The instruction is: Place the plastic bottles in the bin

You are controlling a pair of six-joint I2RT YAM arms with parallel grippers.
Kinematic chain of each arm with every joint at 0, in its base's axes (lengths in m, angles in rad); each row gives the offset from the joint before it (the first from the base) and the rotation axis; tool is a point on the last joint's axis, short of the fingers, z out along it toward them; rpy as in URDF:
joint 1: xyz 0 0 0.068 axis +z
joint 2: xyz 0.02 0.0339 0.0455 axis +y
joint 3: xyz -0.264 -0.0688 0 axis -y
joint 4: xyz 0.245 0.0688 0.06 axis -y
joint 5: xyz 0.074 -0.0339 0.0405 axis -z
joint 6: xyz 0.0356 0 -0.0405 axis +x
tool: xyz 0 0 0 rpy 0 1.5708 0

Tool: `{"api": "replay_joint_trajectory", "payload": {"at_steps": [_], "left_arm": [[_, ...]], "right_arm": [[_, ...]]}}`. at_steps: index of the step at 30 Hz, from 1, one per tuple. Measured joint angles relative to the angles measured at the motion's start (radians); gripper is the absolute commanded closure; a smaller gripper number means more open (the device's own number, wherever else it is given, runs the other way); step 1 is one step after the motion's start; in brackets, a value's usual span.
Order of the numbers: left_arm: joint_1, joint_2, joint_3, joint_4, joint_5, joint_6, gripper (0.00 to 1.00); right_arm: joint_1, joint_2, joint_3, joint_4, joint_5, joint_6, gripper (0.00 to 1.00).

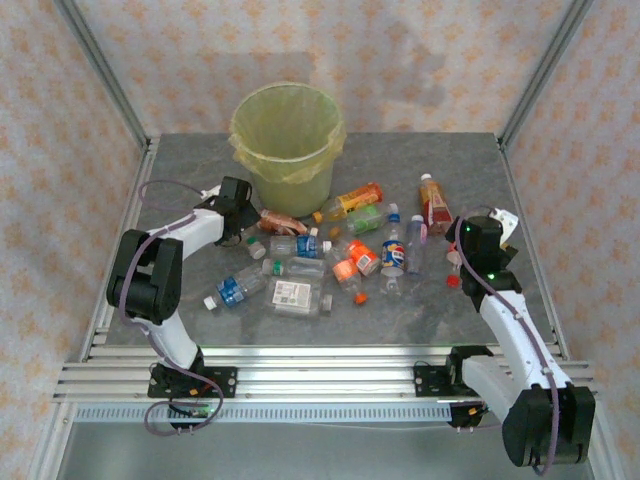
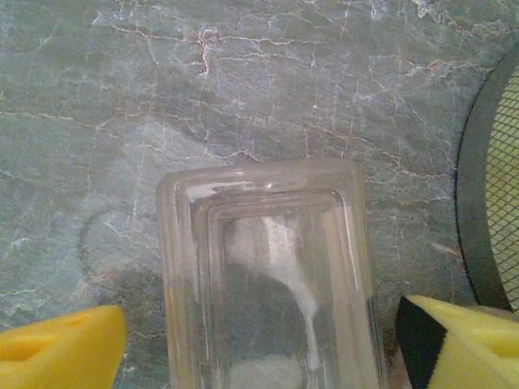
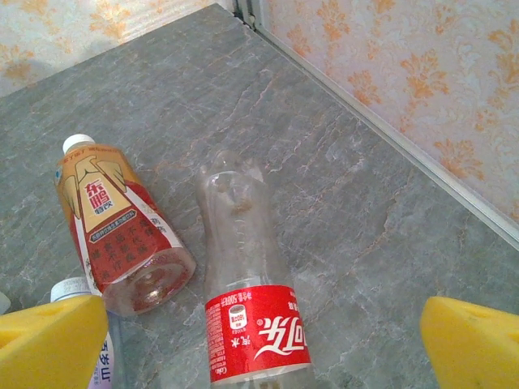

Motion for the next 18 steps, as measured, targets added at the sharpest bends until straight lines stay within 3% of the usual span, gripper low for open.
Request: {"api": "replay_joint_trajectory", "payload": {"at_steps": [15,18], "left_arm": [[0.07,0.074,-0.01,0.084,0.038,-0.024,0.19],[0.074,0.085,-0.01,0.091,0.04,-0.034,0.31]], "right_arm": [[0.002,-0.002,0.006,-0.001,-0.023,0.0,0.01],[0.002,-0.002,0.007,-0.001,-0.023,0.0,0.01]]}}
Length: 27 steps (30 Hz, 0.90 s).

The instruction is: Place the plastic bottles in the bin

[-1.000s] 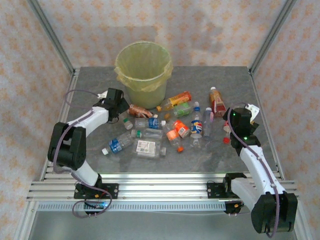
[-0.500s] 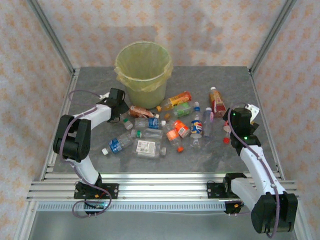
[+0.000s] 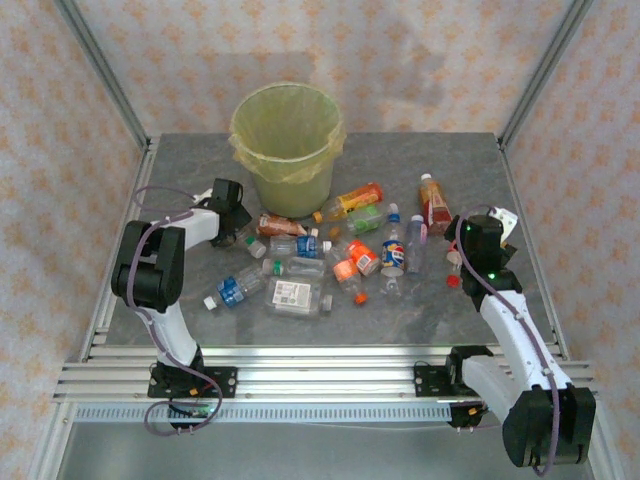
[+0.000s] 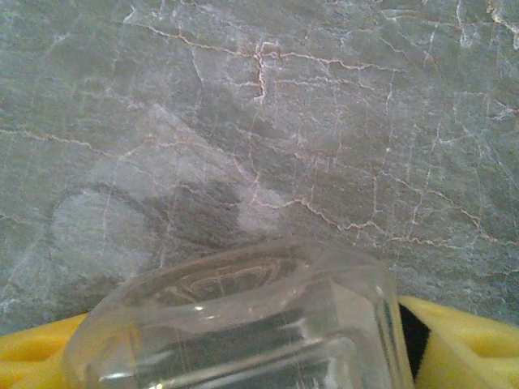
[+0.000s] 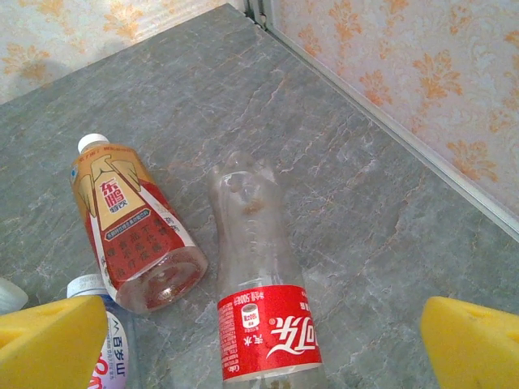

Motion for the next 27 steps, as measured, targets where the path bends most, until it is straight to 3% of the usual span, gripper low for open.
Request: {"api": "replay_joint_trajectory", "payload": {"at_steps": [6,8,12,17,22,27], "left_arm": [[0.015,-0.003,-0.004,0.024,0.008,-0.018,0.54],[0.016,-0.008,-0.004,0.023,0.006,-0.015,0.57],[0.033,-0.063,-0.004,-0.015,-0.015,-0.001,0.59],[0.055,-0.238,0.012,-0.071,-0.086,0.045,0.63],[0.054,-0.378,0.119,-0.166,-0.151,0.132,0.66],[0.054,-0.482,0.242,-0.242,-0.148,0.245,0.66]], "right_arm": [[0.0,0.0,0.003,-0.008,0.0,0.0,0.01],[0.0,0.0,0.008,-0.014,0.0,0.0,0.01],[0.0,0.0,0.031,-0.033,0.0,0.0,0.01],[0.0,-0.002,0.058,-0.052,0.0,0.001,0.01],[0.0,-0.002,0.088,-0.101,0.0,0.021,0.01],[0.002,0.001,0.139,-0.16,0.001,0.043,0.01]]}}
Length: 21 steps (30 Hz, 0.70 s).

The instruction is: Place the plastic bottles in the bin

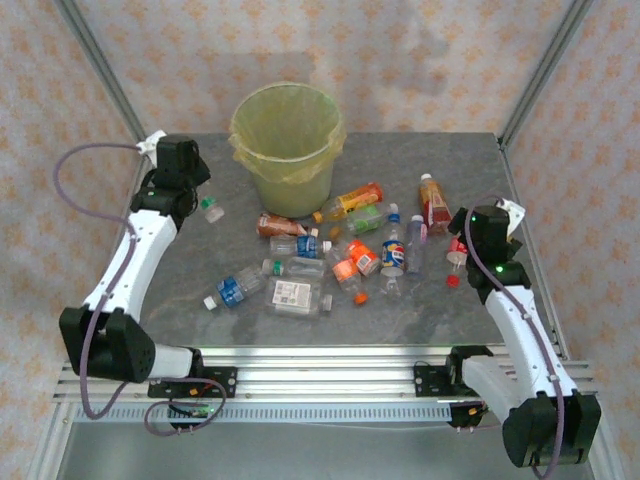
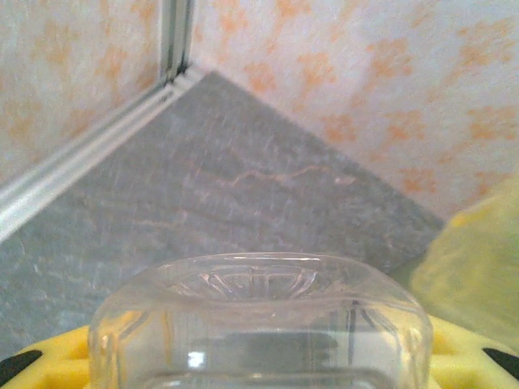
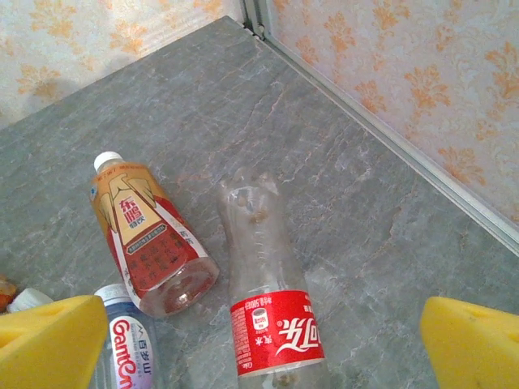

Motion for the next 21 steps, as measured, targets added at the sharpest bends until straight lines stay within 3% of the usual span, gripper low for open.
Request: {"api": "replay_joint_trajectory", "payload": {"at_steps": [6,10,15,21], "left_arm": [[-0.014,-0.019,0.173,-0.043,0.101,0.1,0.67],[-0.078,0.039,0.321,-0.042,0.175,0.175,0.67],[-0.165,0.196,0.519,0.017,0.283,0.277,0.7],[-0.179,0.434,0.749,0.098,0.424,0.352,0.71]], "right_arm": [[0.0,0.021,0.056,-0.057,-0.001,0.02,0.01],[0.0,0.025,0.067,-0.084,-0.004,0.031,0.01],[0.0,0.043,0.08,-0.113,-0.013,0.052,0.01],[0.0,0.086,0.127,-0.156,-0.033,0.072,0.01]]}}
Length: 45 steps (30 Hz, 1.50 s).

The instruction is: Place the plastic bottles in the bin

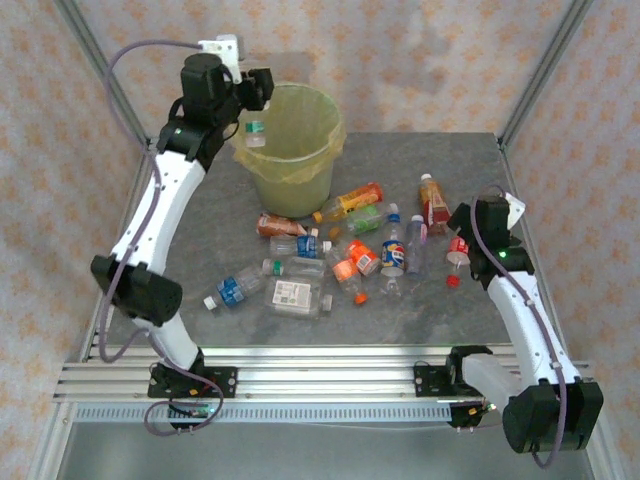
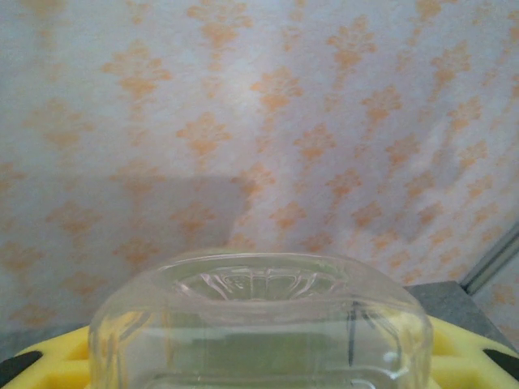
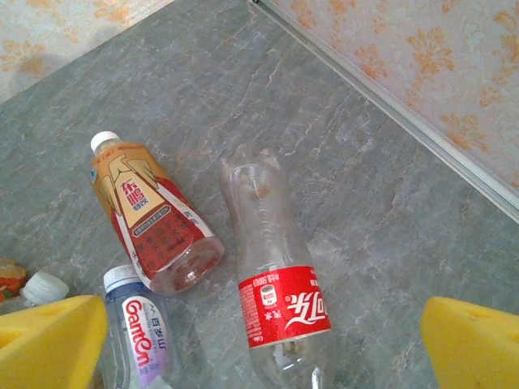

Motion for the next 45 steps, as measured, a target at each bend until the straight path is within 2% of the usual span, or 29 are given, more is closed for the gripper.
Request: {"api": "replay_joint_trajectory", "payload": {"at_steps": [5,9,12,21,30,33,39,45], "left_arm": [[0.0,0.205,0.216,0.011,0.105,0.035,0.71],[-0.001,0.405,0.501,-0.08,0.145,0.061,0.72],[-0.001,0.478,0.587,-0.142,0.163,0.087,0.71],[-0.001,0.505,0.521,-0.212,0.2,0.15,0.69],[-0.001,0.505,0.387,-0.231,0.196,0.203,0.66],[-0.005,0.505,0.378,-0.241,0.192,0.218,0.61],[-0.024,0.505,0.333,-0.244,0.157,0.259,0.44],[-0.032,0.505,0.32,-0.256,0.137,0.27,0.38]], "right_arm": [[0.0,0.051,0.057,-0.057,-0.005,0.027,0.01],[0.0,0.103,0.105,-0.116,-0.005,0.044,0.01],[0.0,0.123,0.116,-0.146,-0.01,0.051,0.01],[0.0,0.137,0.116,-0.196,-0.015,0.07,0.01],[0.0,0.233,0.117,-0.235,0.006,0.097,0.01],[0.0,0.25,0.117,-0.236,0.016,0.108,0.01],[-0.002,0.279,0.117,-0.236,0.035,0.114,0.01],[-0.018,0.346,0.118,-0.236,0.049,0.113,0.01]]}}
